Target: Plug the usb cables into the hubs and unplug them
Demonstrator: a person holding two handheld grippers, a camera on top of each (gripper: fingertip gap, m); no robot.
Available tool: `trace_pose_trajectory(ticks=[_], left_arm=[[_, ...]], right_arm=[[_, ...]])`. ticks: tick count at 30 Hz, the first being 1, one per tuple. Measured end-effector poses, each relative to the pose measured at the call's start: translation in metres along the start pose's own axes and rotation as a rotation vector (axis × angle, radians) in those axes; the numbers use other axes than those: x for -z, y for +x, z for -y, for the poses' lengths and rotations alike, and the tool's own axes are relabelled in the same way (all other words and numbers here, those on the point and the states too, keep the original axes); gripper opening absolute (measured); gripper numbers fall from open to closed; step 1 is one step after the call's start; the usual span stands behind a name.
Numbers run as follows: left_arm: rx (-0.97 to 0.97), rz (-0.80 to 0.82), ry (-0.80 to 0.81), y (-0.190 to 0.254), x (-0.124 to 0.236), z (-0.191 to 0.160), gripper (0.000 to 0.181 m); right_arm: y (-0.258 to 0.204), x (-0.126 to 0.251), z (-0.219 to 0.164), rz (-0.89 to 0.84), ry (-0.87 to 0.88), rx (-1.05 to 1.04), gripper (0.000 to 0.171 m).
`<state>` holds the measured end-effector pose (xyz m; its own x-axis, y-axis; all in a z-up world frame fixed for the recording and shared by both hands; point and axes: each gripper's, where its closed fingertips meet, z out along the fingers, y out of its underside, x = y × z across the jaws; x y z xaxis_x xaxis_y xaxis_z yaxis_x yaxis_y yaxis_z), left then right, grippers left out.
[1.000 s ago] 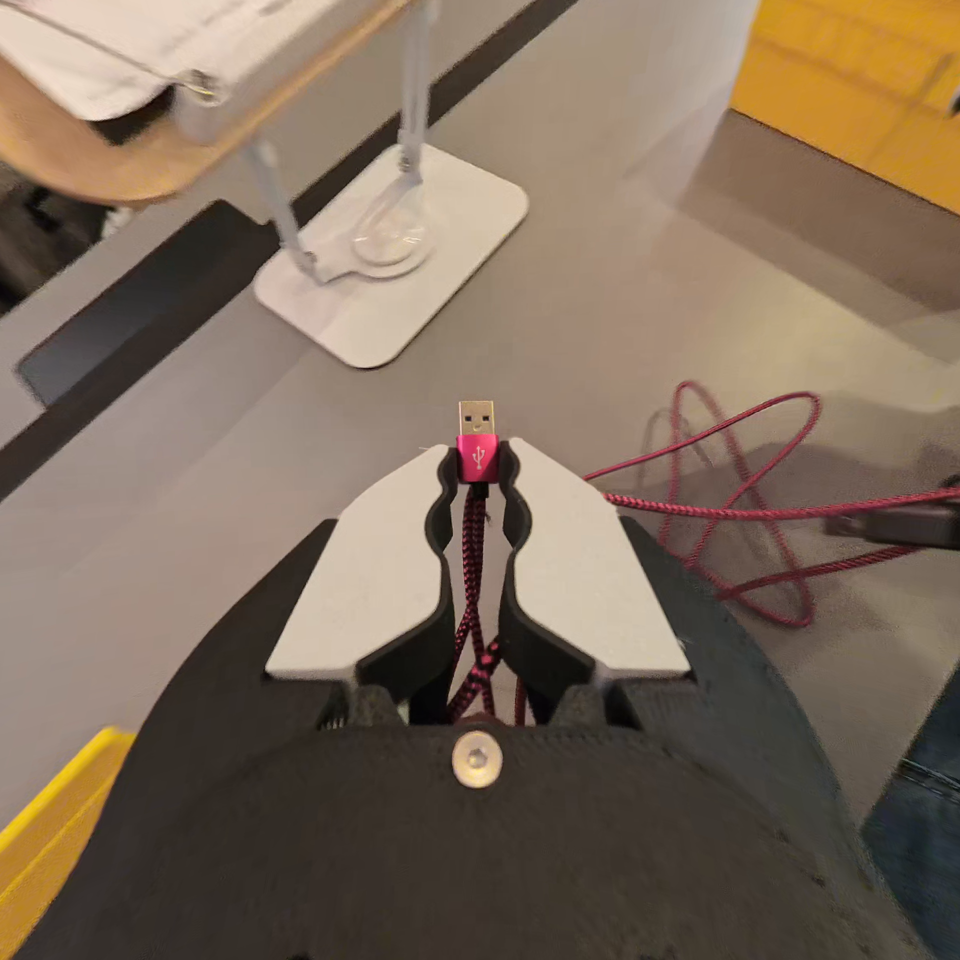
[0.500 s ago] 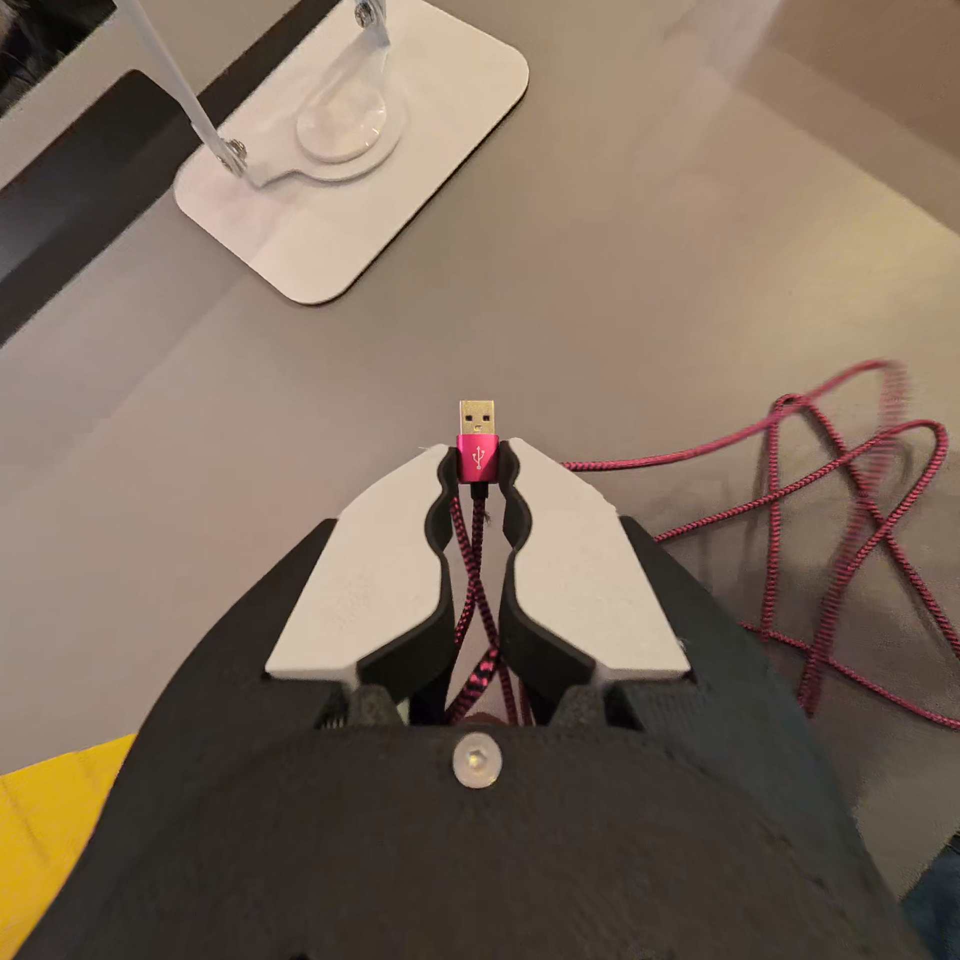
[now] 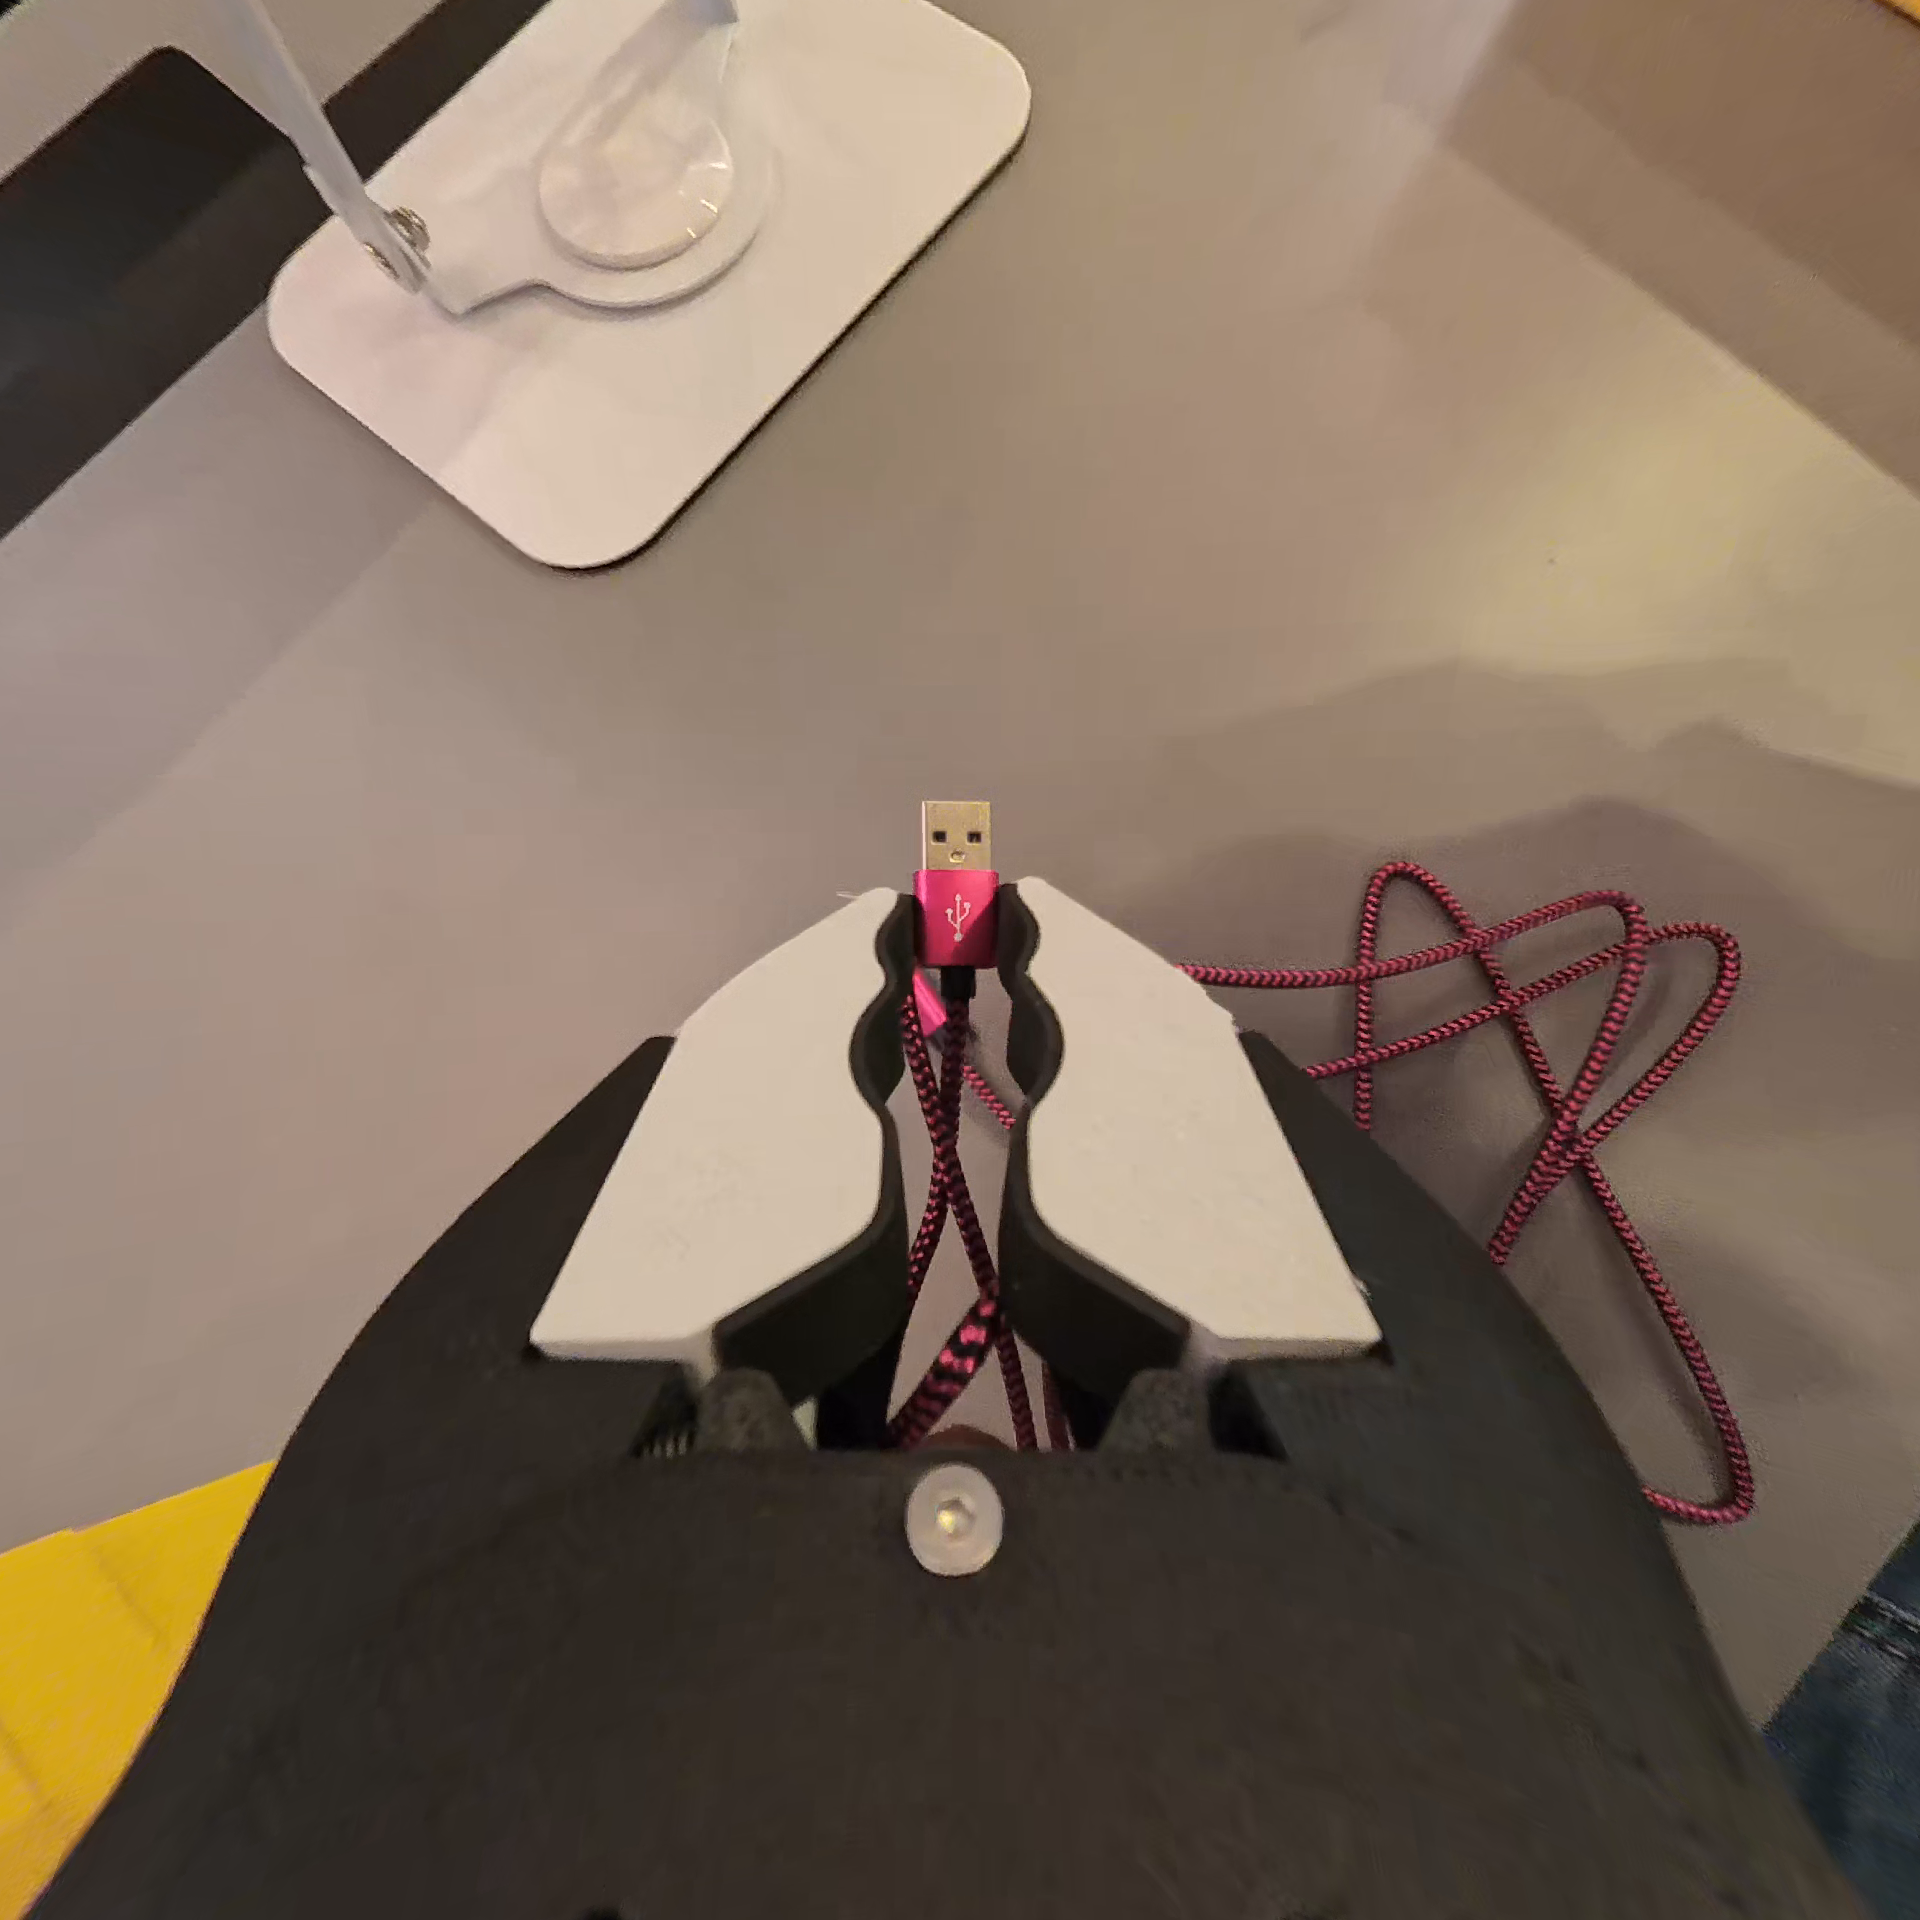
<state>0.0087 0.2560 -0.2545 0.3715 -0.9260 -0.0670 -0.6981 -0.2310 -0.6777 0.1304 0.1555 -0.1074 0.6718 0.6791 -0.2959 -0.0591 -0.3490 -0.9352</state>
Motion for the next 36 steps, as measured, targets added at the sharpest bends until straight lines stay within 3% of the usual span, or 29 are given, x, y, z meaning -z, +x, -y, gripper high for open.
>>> trace_pose_trajectory(ticks=[5, 10, 14, 21, 27, 32, 36], left_arm=[[0.001, -0.025, -0.007, 0.008, -0.008, -0.004, 0.014], [0.009, -0.062, -0.017, 0.018, -0.016, -0.008, 0.014], [0.044, -0.133, -0.055, 0.027, -0.024, -0.017, 0.015], [0.063, -0.166, -0.056, 0.033, -0.028, -0.019, 0.014], [0.059, -0.18, -0.046, 0.036, -0.029, -0.016, 0.014], [0.055, -0.185, -0.047, 0.037, -0.031, -0.016, 0.014], [0.055, -0.189, -0.042, 0.038, -0.032, -0.016, 0.014]], right_arm=[[0.047, 0.081, 0.053, -0.34, 0.063, 0.075, 0.132], [0.073, 0.155, 0.089, -0.557, 0.12, 0.101, 0.132], [0.102, 0.196, 0.085, -0.709, 0.078, 0.076, 0.132], [0.187, 0.274, 0.047, -1.027, 0.012, -0.025, 0.132], [0.244, 0.301, 0.004, -1.174, -0.037, -0.092, 0.132], [0.274, 0.296, -0.026, -1.186, -0.096, -0.149, 0.132], [0.28, 0.296, -0.008, -1.212, -0.074, -0.067, 0.132]])
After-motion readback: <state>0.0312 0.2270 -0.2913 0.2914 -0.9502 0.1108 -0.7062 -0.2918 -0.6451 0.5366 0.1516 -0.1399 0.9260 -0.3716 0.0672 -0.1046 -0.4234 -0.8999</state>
